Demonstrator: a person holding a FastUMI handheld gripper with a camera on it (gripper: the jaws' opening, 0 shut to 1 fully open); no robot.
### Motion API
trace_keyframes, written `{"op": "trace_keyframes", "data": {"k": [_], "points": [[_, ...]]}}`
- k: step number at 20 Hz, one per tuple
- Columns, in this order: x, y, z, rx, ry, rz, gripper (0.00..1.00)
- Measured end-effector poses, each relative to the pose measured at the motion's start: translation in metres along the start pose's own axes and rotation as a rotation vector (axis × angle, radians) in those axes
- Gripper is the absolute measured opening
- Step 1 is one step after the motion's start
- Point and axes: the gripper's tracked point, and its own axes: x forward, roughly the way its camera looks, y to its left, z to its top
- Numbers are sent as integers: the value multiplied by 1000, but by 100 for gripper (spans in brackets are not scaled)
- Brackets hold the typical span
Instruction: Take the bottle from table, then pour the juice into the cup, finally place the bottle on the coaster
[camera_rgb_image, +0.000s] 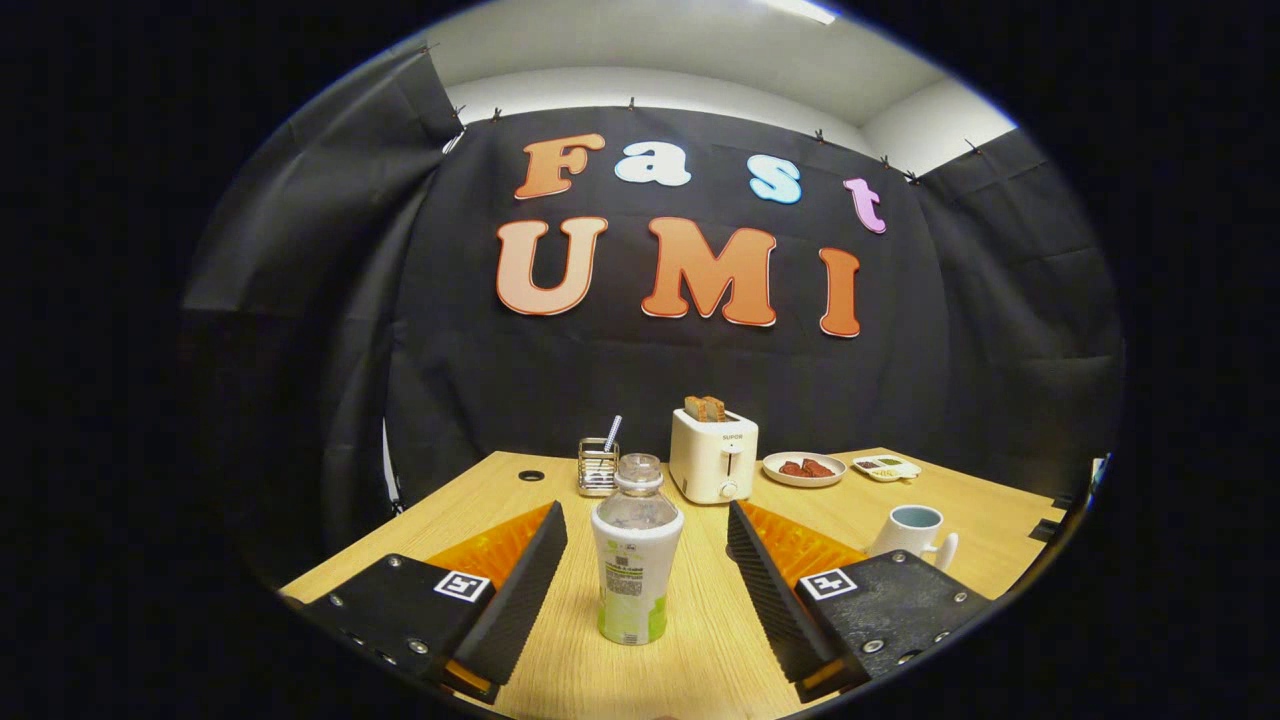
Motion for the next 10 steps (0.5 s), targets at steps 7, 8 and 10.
{"op": "trace_keyframes", "data": {"k": [7, 8, 10], "points": [[25, 5, -50, -28, 108, 32, 97], [29, 5, -53, -25, 112, 39, 97], [36, 6, -59, -20, 126, 49, 97]]}}
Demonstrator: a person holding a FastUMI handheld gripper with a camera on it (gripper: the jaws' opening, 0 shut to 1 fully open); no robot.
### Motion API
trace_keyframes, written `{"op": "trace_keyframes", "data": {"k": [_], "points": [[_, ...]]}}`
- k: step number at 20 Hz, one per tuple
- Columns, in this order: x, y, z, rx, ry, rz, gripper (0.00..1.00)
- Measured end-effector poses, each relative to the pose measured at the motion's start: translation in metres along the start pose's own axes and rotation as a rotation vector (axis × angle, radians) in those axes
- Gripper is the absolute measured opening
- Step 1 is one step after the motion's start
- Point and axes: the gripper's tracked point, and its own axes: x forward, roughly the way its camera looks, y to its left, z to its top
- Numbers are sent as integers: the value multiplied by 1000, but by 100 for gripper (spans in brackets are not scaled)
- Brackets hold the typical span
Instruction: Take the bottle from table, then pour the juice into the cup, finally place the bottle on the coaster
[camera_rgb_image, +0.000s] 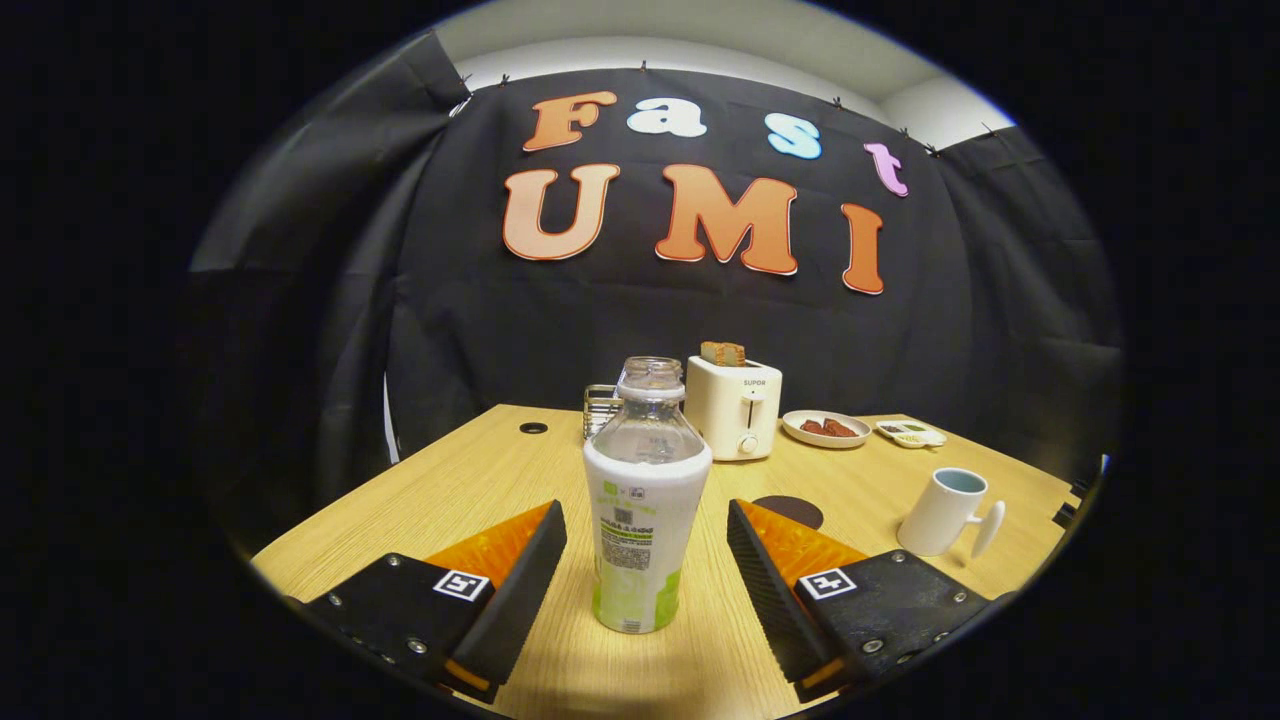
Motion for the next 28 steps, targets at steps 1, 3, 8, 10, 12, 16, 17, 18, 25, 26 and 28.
{"op": "trace_keyframes", "data": {"k": [1, 3, 8, 10, 12, 16, 17, 18, 25, 26, 28], "points": [[3, 0, -5, 0, 11, 4, 97], [10, 1, -15, -7, 33, 11, 96], [21, 5, -34, -20, 70, 35, 77], [22, 2, -33, 8, 57, 25, 64], [24, 2, -32, 39, 45, 30, 61], [25, 2, -30, 67, 44, 54, 56], [27, 5, -29, 69, 53, 72, 56], [26, 7, -29, 75, 63, 89, 56], [30, -8, -11, 257, 91, 102, 56], [31, -12, -7, 288, 89, 106, 56], [32, -21, 1, 351, 85, 107, 56]]}}
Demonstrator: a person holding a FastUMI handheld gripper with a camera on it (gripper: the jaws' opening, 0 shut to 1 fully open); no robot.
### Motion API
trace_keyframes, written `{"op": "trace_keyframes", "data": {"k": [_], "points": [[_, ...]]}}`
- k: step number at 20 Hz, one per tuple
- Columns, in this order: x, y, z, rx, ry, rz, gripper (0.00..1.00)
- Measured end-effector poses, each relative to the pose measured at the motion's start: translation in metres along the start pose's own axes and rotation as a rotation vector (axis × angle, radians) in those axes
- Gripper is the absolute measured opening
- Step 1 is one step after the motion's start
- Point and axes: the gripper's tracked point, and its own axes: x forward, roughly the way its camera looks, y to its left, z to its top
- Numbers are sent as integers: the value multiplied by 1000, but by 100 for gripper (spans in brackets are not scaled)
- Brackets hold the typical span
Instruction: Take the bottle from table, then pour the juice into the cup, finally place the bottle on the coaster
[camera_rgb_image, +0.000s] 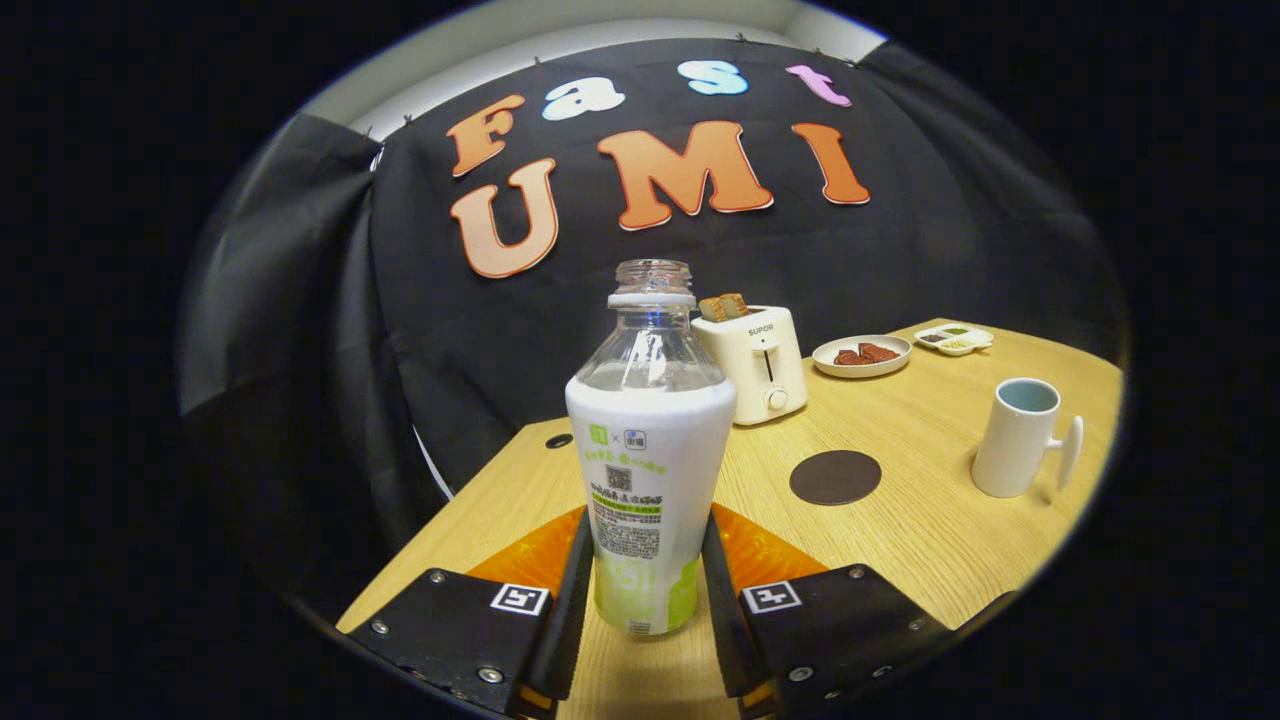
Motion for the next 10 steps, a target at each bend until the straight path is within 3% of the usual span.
{"op": "trace_keyframes", "data": {"k": [10], "points": [[-3, -36, 44, 340, -19, 34, 56]]}}
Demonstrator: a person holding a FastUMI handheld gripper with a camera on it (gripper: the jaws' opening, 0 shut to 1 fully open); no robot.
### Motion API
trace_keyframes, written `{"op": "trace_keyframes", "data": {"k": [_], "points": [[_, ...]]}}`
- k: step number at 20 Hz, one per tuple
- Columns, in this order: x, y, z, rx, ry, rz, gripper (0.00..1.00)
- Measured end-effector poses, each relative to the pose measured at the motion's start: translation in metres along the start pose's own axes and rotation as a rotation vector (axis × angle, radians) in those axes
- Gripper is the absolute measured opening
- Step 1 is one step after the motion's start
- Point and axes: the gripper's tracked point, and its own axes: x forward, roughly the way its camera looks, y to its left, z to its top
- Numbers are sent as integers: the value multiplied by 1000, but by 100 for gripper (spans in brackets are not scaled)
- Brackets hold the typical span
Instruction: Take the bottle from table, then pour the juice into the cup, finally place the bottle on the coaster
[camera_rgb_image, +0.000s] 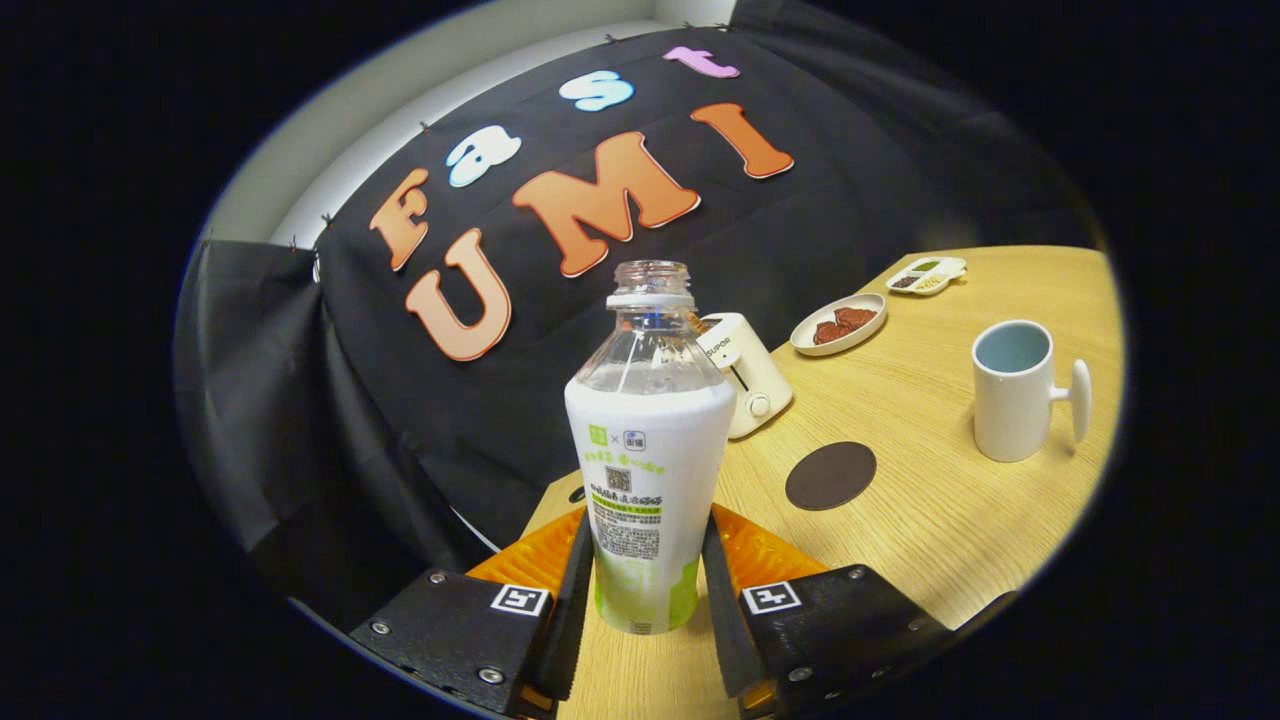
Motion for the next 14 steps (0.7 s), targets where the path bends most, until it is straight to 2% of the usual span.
{"op": "trace_keyframes", "data": {"k": [8, 14], "points": [[5, -36, 31, 267, -9, -8, 56], [9, -64, 51, 518, -50, -42, 56]]}}
